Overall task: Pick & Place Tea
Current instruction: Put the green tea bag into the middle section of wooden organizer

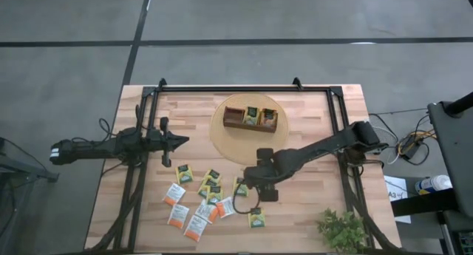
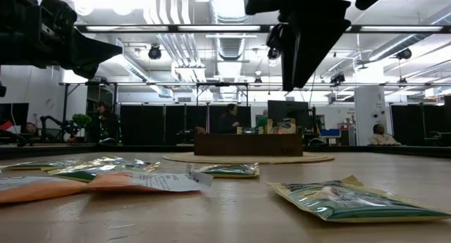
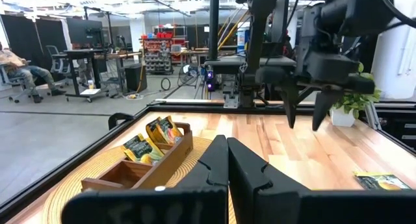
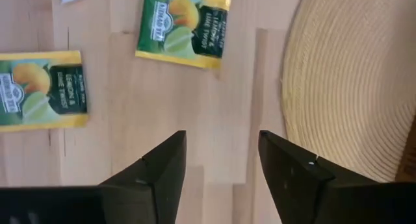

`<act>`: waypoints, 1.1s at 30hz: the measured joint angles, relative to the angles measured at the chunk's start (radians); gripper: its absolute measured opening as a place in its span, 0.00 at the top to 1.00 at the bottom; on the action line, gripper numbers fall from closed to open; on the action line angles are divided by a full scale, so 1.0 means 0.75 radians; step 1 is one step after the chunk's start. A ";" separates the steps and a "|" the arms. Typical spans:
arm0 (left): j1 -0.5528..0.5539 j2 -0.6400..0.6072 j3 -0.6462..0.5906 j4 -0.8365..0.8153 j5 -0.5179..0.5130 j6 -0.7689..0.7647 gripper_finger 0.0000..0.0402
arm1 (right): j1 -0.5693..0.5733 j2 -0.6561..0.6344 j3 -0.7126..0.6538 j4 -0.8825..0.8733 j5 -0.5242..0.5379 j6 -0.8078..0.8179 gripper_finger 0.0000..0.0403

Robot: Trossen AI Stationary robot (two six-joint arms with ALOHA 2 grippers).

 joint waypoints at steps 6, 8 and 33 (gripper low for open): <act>0.000 0.001 0.000 -0.001 0.000 0.000 1.00 | 0.009 0.072 0.069 0.010 -0.049 -0.065 0.51; 0.000 0.001 0.000 -0.001 0.000 0.000 1.00 | 0.019 0.088 0.098 0.026 -0.138 -0.090 0.51; 0.001 0.002 0.000 0.000 0.000 0.000 1.00 | 0.243 0.394 0.388 -0.052 -0.164 0.197 0.51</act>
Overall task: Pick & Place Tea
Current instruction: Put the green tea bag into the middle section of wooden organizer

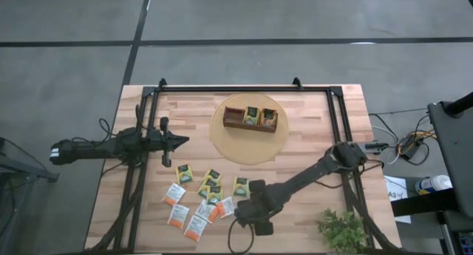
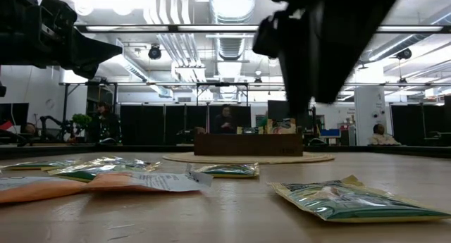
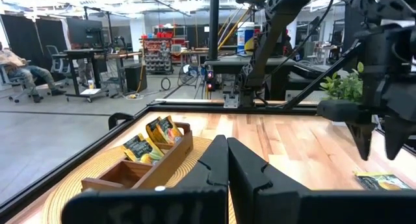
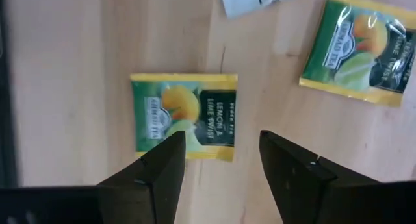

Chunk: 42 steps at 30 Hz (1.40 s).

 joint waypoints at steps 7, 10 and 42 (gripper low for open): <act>0.000 0.000 0.000 0.000 0.000 0.000 1.00 | 0.003 0.002 -0.099 0.040 0.048 -0.057 0.51; 0.000 0.000 0.000 -0.001 0.000 0.000 1.00 | 0.003 0.002 -0.120 0.075 0.048 -0.101 0.51; -0.001 0.000 0.000 -0.002 0.000 0.000 1.00 | -0.033 0.076 -0.145 0.193 0.027 -0.191 0.72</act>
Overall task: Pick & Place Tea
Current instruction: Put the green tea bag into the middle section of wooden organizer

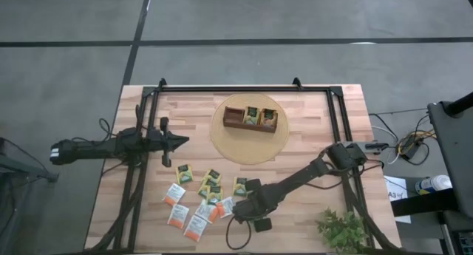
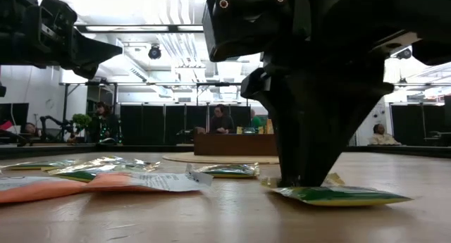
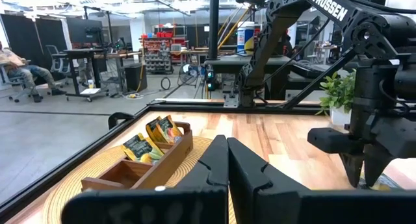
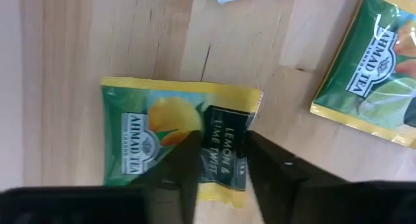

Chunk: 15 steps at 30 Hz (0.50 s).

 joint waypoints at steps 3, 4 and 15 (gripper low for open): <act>0.000 0.000 0.000 0.000 0.000 0.000 1.00 | 0.002 0.000 -0.001 0.000 0.001 -0.012 0.87; 0.001 0.000 0.000 0.000 0.000 0.000 1.00 | 0.002 0.000 -0.001 0.000 0.002 -0.016 0.92; 0.000 0.000 0.000 0.001 0.000 0.000 1.00 | -0.014 -0.043 0.053 -0.195 0.184 -0.005 0.98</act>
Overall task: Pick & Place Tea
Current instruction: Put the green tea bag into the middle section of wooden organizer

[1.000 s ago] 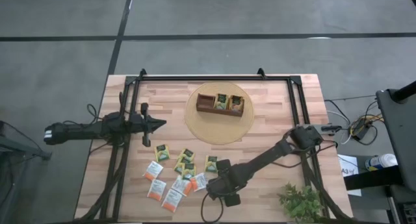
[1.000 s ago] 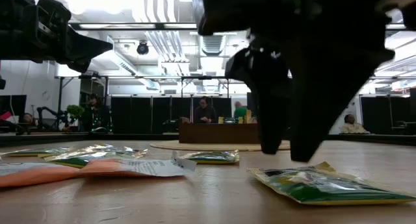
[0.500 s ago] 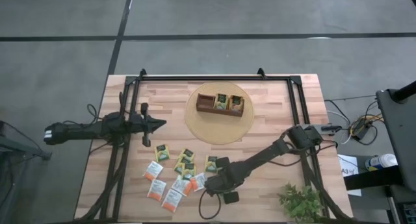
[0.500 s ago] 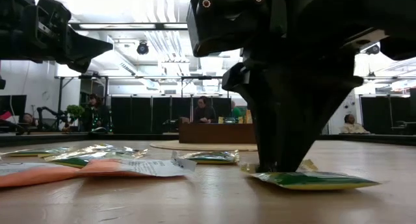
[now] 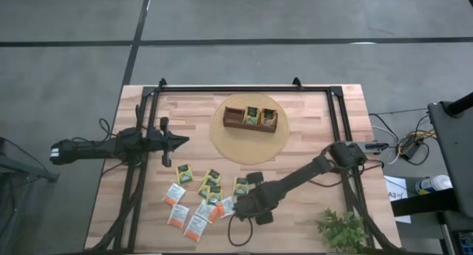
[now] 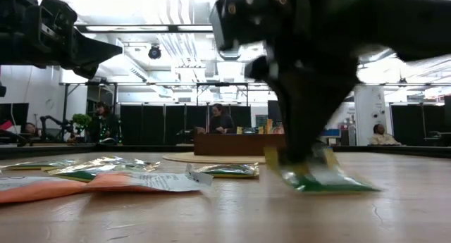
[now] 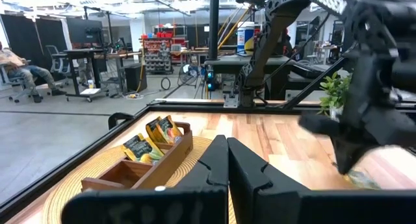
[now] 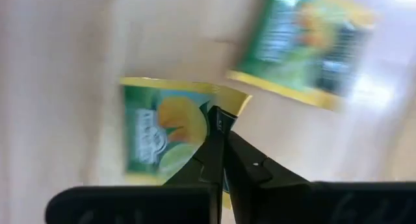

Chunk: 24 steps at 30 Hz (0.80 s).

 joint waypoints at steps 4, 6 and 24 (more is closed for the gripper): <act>0.000 -0.001 0.000 0.002 0.001 0.000 1.00 | -0.024 -0.061 0.048 -0.102 0.158 0.021 0.98; 0.001 0.000 0.000 0.002 0.001 0.000 1.00 | -0.039 -0.079 0.062 -0.146 0.235 0.028 0.98; 0.001 -0.001 0.000 0.000 0.000 0.000 1.00 | -0.394 -0.170 0.097 -0.247 0.761 -0.081 0.98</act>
